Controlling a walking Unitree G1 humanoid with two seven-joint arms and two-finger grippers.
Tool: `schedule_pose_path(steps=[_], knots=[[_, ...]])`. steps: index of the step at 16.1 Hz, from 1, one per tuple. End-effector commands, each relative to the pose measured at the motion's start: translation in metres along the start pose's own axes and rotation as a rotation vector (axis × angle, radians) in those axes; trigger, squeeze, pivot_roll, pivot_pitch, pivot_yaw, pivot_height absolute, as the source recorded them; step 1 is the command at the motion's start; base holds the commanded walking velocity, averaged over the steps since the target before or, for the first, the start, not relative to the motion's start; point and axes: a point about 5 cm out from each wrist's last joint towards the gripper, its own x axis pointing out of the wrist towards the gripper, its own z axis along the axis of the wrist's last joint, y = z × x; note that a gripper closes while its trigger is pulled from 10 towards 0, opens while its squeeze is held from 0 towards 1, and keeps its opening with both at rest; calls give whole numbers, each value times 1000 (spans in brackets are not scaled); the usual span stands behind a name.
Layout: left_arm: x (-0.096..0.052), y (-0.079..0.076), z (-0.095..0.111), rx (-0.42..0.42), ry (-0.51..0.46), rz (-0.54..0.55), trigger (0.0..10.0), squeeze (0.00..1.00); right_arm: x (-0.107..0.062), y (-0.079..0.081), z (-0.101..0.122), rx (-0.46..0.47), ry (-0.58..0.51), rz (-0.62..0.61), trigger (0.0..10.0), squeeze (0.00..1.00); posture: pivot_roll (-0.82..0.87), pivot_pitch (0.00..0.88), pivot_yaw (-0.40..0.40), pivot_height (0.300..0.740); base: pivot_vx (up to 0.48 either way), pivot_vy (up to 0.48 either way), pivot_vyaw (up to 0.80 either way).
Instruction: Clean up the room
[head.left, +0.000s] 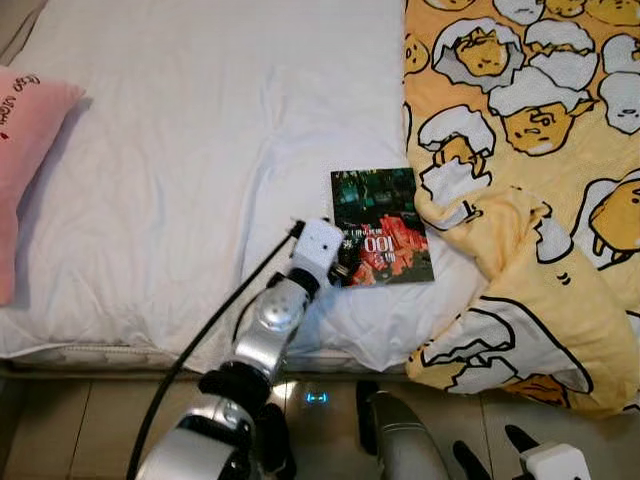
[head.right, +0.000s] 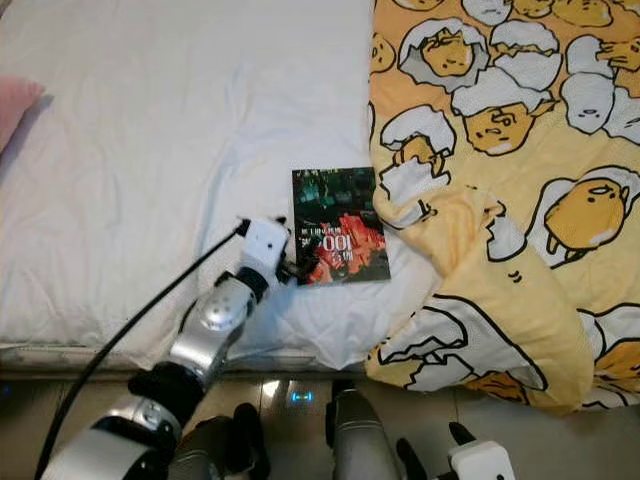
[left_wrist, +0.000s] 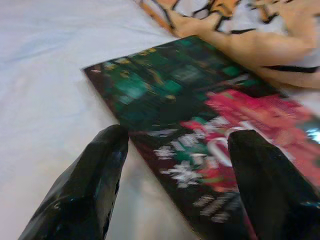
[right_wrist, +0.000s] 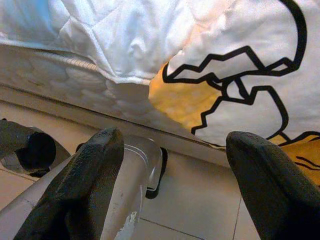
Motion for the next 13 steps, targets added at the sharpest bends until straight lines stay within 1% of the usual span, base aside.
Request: schedule_pose_path(steps=[1,2,3,4,5,7,8,10,12,13], knots=[[-1,-14,4,-4,-44,-47,10000,0,-4,0,-3,-3,20,3,10000,0,-378,331,17,740,0,0,0],[-1,-21,4,5,-41,-64,10000,0,-4,0,-4,-3,22,1,10000,0,-386,334,16,740,0,0,0],[-2,-23,-1,-9,-12,-59,10000,0,-4,-1,-5,-3,23,1,10000,0,-386,334,16,740,0,0,0],[-2,-23,-11,-49,55,-33,10000,0,-4,-1,-6,-2,26,0,10000,0,-386,334,16,740,0,0,0],[-4,-19,-22,-104,121,16,10000,0,-3,-2,-6,-2,29,1,10000,0,-386,334,16,740,0,0,0],[-7,-16,-29,-122,166,40,10000,0,-4,-2,-7,0,31,-2,10000,0,-390,339,19,740,0,0,0],[-8,-15,-32,-98,183,45,10000,0,-5,-2,-8,2,35,-4,10000,0,-390,339,19,740,0,0,0],[-7,-13,-32,-93,187,69,10000,0,-5,-1,-8,4,38,-4,10000,0,-389,339,17,740,0,0,0],[-6,-12,-31,-134,187,91,10000,0,-5,1,-6,3,38,-1,10000,0,-388,339,15,740,0,0,0],[-6,-12,-33,-192,205,98,10000,0,-5,1,-6,3,37,1,10000,0,-388,339,15,740,0,0,0]])
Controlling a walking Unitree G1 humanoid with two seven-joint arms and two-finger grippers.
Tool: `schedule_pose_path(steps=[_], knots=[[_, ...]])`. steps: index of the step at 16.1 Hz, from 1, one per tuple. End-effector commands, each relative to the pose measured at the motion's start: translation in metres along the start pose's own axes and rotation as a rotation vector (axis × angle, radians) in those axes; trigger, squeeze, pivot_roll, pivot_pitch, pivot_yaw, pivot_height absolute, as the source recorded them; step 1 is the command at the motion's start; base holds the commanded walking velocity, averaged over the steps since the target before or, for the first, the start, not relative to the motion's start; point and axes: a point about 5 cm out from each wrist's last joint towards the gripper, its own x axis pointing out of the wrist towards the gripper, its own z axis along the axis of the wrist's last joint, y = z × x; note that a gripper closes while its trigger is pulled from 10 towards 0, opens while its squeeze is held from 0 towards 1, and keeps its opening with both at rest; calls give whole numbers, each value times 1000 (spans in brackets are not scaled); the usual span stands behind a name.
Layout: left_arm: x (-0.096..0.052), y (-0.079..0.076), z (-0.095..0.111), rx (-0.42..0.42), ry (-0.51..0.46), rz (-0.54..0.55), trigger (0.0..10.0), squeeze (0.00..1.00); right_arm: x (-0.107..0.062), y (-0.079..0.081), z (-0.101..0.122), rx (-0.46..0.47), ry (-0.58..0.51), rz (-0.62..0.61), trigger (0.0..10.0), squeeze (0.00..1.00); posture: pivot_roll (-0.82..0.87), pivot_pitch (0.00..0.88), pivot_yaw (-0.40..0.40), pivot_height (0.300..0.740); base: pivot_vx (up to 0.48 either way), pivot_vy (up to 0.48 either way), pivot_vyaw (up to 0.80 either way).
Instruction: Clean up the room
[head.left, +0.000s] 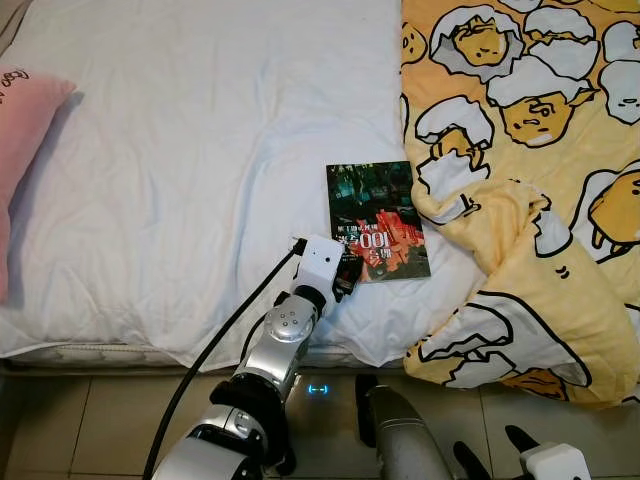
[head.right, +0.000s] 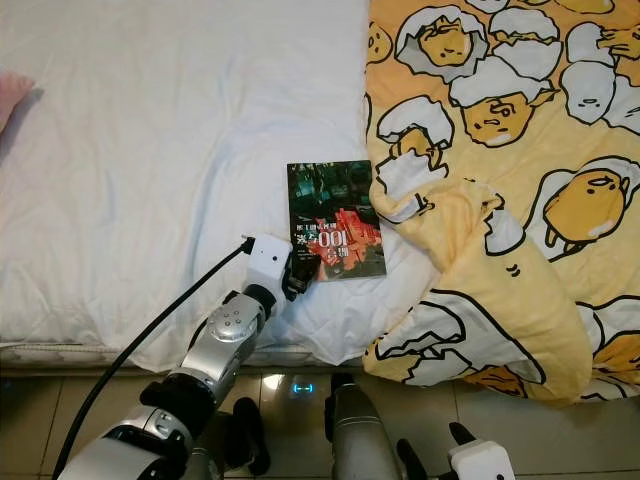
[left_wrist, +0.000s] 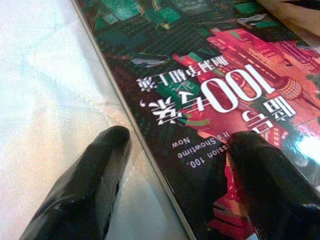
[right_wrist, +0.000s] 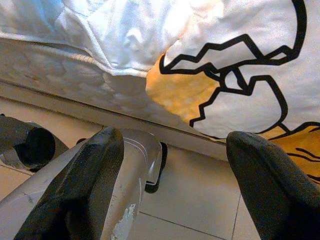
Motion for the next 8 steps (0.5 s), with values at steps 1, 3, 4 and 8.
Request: schedule_pose_path(steps=[1,3,4,8], knots=[[-2,-1,-15,-142,95,5,10000,0,-5,1,-4,5,29,4,10000,0,-387,341,13,740,0,0,0],[-1,-5,-21,-253,156,-12,10000,0,-5,2,-3,5,31,8,10000,0,-389,344,11,740,0,0,0],[-2,-6,-26,-313,195,-7,10000,0,-5,1,-3,4,33,10,10000,0,-389,344,11,740,0,0,0],[-1,-12,-26,-234,211,-57,0,0,-5,1,-3,2,35,11,10000,0,-391,344,12,740,0,0,0]])
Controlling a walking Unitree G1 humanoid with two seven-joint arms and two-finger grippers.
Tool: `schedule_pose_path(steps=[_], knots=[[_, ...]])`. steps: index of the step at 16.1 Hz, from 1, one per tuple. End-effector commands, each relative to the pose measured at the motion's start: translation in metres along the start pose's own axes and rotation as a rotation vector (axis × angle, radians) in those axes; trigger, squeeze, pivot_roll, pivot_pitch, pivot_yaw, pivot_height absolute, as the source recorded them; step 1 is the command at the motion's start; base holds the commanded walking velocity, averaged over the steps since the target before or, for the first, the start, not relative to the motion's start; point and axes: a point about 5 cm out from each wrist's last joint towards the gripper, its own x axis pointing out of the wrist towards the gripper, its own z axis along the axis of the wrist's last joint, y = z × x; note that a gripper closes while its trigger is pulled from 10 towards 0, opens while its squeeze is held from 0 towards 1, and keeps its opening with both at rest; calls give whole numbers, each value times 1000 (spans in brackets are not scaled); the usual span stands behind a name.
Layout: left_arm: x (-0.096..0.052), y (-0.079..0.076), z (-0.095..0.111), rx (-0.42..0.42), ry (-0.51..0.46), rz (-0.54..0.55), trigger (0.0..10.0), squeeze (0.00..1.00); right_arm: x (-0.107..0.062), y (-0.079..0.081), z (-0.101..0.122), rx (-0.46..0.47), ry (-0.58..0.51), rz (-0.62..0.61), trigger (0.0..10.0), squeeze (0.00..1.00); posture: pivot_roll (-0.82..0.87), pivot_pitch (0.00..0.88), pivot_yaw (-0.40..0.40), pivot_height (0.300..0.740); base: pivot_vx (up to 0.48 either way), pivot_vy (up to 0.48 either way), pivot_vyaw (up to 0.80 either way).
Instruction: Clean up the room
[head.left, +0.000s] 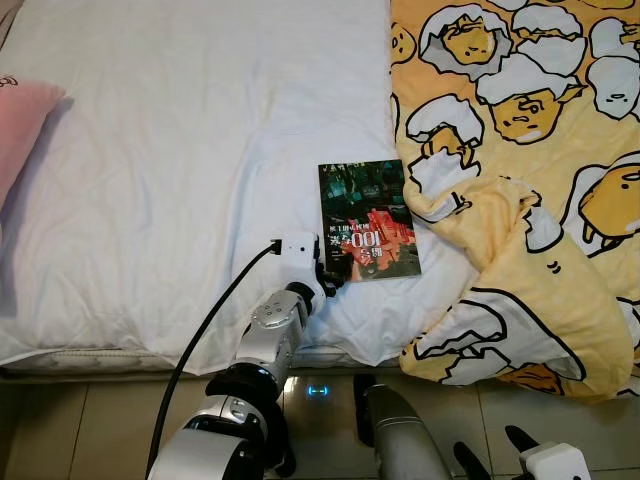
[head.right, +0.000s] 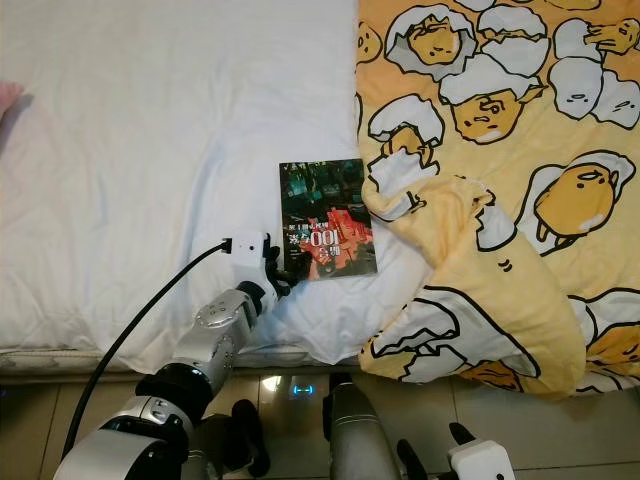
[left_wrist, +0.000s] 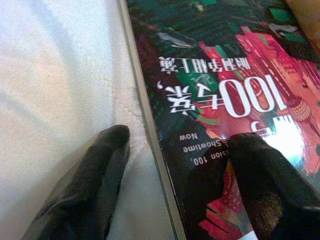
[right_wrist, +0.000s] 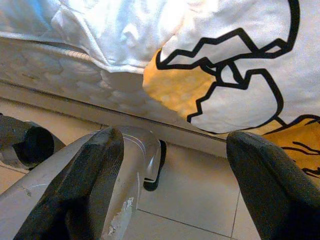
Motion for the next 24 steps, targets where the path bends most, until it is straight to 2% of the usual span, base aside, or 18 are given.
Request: schedule_pose_path(steps=[1,3,4,5,6,9,10,11,13,14,15,19,21,23,24], knots=[[1,-24,-22,53,115,-74,0,0,-4,1,-3,6,29,8,10000,0,-389,344,11,740,0,0,0],[1,-25,-23,35,129,-90,0,0,-4,1,-3,6,29,10,10000,0,-390,345,10,740,0,0,0],[1,-26,-28,-45,160,-111,0,0,-3,1,-3,6,27,10,10000,0,-390,345,10,740,0,0,0],[0,-27,-29,-73,169,-118,0,0,-3,1,-3,7,27,9,10000,0,-390,345,10,740,0,0,0],[-1,-26,-32,-41,183,-129,0,0,-3,0,-2,7,26,10,10000,0,-388,348,7,740,0,0,0],[0,-31,-31,-94,175,-163,0,0,-2,1,-2,6,26,15,10000,0,-386,348,6,740,0,0,0],[1,-36,-30,-187,177,-184,0,0,-1,1,-2,5,24,18,10000,0,-384,346,6,740,0,0,0],[1,-37,-30,-219,178,-189,0,0,0,1,-2,5,24,18,10000,0,-384,346,6,740,0,0,0],[1,-36,-30,-211,181,-195,0,0,1,1,-2,5,22,20,10000,0,-383,347,7,740,0,0,0],[2,-35,-27,-160,170,-205,0,0,2,1,-2,5,21,21,10000,0,-380,343,7,740,0,0,0],[2,-35,-26,-158,161,-215,0,0,2,1,-3,5,20,22,10000,0,-379,341,8,740,0,0,0],[5,-38,-14,-253,111,-257,0,0,8,0,-2,1,12,23,10000,0,-382,317,6,740,0,0,0],[7,-38,-3,-260,69,-277,0,0,11,-1,-2,-2,9,22,10000,0,-376,302,9,740,0,0,0],[7,-34,14,-257,4,-297,0,0,14,-2,-2,-4,4,22,10000,0,-365,292,13,740,0,0,0],[5,-25,32,-248,-59,-299,0,0,19,-3,-2,-4,-3,23,10000,0,-347,281,18,740,0,0,0]])
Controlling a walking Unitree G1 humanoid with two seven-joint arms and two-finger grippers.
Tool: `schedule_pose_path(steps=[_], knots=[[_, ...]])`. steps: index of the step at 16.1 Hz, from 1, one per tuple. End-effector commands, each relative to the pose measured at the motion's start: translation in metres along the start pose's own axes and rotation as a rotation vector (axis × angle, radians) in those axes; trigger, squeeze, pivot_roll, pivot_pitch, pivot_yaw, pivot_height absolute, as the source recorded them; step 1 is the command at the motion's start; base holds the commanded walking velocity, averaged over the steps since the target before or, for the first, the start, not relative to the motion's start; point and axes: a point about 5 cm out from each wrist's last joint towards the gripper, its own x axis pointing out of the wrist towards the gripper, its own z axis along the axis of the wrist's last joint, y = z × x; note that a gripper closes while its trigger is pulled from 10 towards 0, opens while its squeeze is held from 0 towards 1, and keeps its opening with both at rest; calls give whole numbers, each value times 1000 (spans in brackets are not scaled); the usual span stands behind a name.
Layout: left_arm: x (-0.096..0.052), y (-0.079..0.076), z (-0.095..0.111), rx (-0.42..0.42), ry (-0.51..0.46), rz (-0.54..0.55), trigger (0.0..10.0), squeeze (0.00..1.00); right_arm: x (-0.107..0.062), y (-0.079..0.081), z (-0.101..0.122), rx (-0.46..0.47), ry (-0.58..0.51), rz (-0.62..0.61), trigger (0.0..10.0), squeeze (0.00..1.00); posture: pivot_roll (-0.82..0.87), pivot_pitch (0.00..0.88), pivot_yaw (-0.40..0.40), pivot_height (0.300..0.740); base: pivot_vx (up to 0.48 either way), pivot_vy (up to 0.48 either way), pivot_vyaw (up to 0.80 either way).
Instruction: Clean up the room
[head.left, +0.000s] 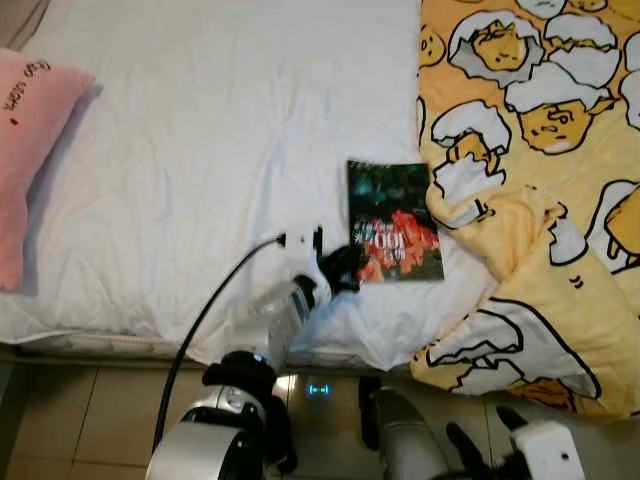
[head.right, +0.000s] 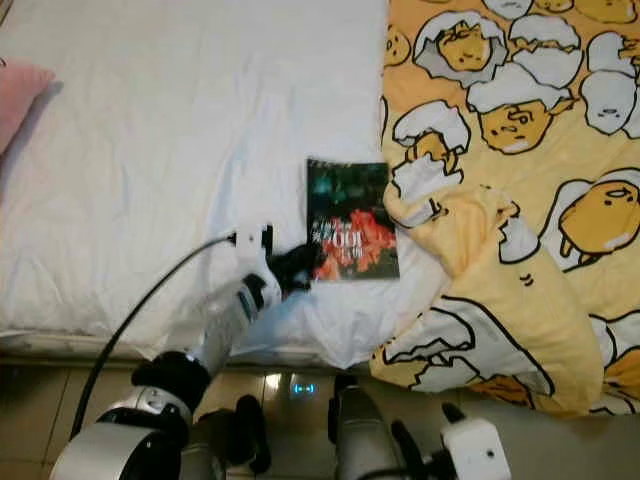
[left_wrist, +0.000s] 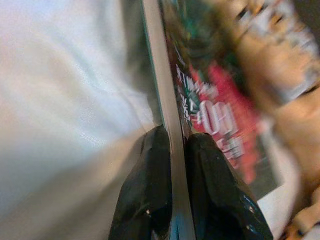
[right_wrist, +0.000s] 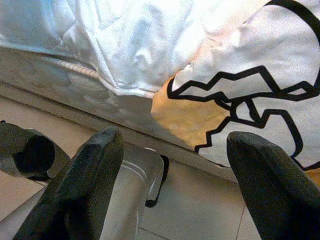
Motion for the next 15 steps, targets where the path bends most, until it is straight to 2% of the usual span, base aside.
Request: schedule_pose_path(steps=[1,3,4,5,7,8,9,10,11,12,13,14,15], knots=[[1,-10,23,9,-82,-59,0,0,2,4,-8,17,34,10,10000,0,-332,268,24,740,0,0,0],[-12,-2,44,59,-132,-61,0,0,13,2,-7,17,15,9,10000,0,-311,245,32,740,0,0,0],[-18,1,47,87,-133,-58,0,0,19,1,-6,17,6,6,10000,0,-302,228,36,740,0,0,0],[-30,9,49,128,-128,-34,0,0,29,-1,-3,19,-17,-4,10000,0,-288,198,42,740,0,0,0],[-44,14,52,149,-118,-12,0,0,43,-6,3,24,-53,-17,10000,0,-270,168,48,740,0,0,0],[-47,15,48,156,-81,-2,0,0,49,-6,4,24,-62,-16,10000,0,-254,152,48,740,0,0,0],[-46,9,30,154,4,-31,0,0,54,-4,3,27,-64,-10,10000,0,-244,145,45,740,0,0,0],[-45,6,22,153,39,-45,0,0,56,-3,2,28,-64,-6,10000,0,-243,146,46,740,0,0,0],[-36,-5,-9,163,145,-41,4980,0,62,0,3,23,-69,12,10000,0,-246,144,42,740,0,0,0],[-34,-6,-13,157,147,-43,7765,0,63,-1,4,22,-70,13,10000,0,-253,144,41,740,0,0,0],[-32,-7,-13,137,119,-36,0,0,63,-3,4,14,-70,11,10000,0,-258,143,40,740,0,0,0],[-28,-7,-12,148,112,-6,0,0,62,-7,2,9,-65,2,10000,0,-261,140,38,740,0,0,0],[-22,-5,-8,150,92,37,10000,0,63,-10,1,7,-60,-4,10000,0,-263,136,36,740,0,0,0]])
